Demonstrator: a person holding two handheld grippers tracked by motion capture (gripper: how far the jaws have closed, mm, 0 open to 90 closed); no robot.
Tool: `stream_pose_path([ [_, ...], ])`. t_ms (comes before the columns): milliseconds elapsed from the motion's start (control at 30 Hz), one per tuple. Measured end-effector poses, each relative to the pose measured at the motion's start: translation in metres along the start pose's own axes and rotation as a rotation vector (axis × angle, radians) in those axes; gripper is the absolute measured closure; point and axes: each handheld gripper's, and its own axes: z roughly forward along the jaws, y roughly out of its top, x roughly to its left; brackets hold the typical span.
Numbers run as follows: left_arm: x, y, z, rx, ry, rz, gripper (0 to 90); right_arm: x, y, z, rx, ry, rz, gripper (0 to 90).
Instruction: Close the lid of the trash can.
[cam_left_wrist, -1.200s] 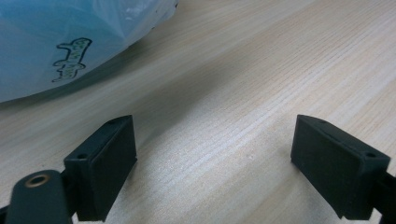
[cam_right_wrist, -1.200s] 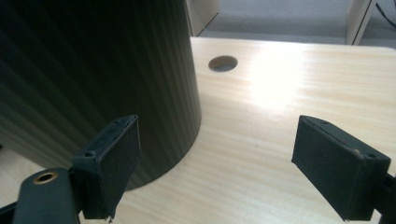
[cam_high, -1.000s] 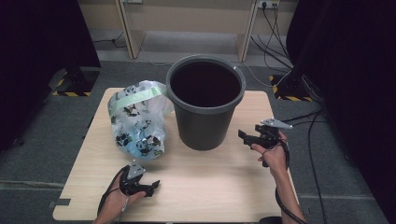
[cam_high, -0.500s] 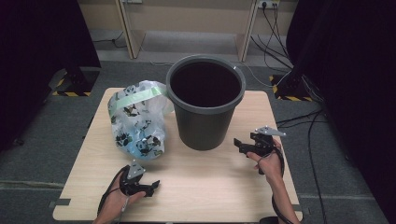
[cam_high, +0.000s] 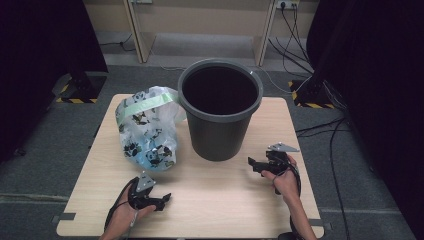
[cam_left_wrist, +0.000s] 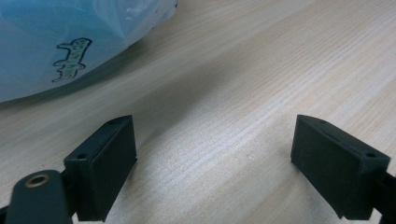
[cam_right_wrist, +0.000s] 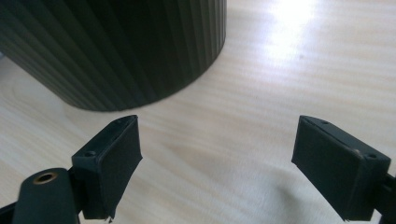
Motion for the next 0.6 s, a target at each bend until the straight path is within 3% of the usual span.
stream_pose_path([
  [300,0.000,0.000,0.000,0.000,0.000,0.000,13.3,0.005,-0.013,0.000,0.060,-0.026,-0.034,15.9],
  [533,0.000,0.000,0.000,0.000,0.000,0.000,13.3,0.012,-0.024,-0.002,0.111,-0.044,-0.086,15.9],
  [600,0.000,0.000,0.000,0.000,0.001,0.002,13.3,0.014,-0.027,-0.003,0.122,-0.064,-0.120,15.8],
])
